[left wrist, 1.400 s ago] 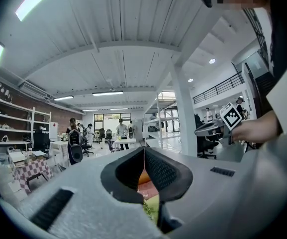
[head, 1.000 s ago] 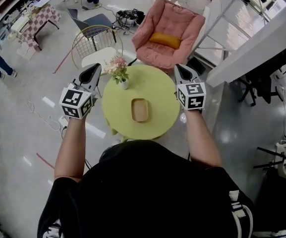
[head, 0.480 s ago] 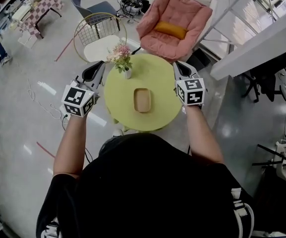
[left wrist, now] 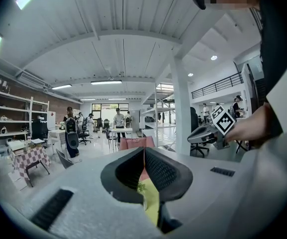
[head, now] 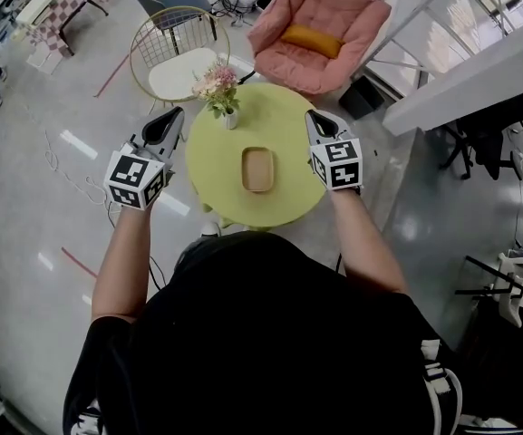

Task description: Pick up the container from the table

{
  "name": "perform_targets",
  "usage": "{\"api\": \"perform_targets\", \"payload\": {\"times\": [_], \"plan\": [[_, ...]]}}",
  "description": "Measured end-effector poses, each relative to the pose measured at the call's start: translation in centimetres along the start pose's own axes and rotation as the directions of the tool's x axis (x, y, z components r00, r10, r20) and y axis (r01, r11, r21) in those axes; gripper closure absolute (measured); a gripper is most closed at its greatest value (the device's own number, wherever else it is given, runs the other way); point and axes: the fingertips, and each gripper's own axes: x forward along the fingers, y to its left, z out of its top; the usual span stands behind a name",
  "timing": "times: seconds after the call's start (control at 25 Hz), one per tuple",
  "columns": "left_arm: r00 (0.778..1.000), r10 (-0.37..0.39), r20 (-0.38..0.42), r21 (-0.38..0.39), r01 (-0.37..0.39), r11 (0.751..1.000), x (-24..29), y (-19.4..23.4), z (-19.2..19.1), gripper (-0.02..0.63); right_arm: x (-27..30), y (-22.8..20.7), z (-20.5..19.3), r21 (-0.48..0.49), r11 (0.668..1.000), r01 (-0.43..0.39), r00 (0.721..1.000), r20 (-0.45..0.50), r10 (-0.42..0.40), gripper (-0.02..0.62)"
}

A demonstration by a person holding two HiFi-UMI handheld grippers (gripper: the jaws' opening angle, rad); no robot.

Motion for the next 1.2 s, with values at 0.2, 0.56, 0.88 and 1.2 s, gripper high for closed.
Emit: {"api": "perform_targets", "payload": {"times": [0.2,0.56,0.88,1.2], "plan": [[1.0,-0.007,-0.02,0.001,0.007,1.0,-0.1,-0.1,-1.0,0.588,0.2,0.5,-0.8,-0.002,1.0,-0.003,1.0,-0.017,0.003,0.586],[0.998,-0.047,-0.044,-0.005,0.047,0.999,0.7,-1.3,-2.5,0.588,1.3,2.3,-3.3,0.003,0.999,-0.035,0.997,-0.069,0.035,0.586],[0.995,-0.076,-0.068,-0.01,0.076,0.997,1.6,-1.7,-3.9,0.588,2.7,4.1,-5.9,0.004,0.997,-0.076,0.99,-0.12,0.076,0.584],[0.991,-0.106,-0.077,-0.025,0.105,0.994,2.4,-2.1,-5.1,0.588,4.2,5.8,-9.8,-0.007,0.993,-0.116,0.977,-0.183,0.113,0.583]]}}
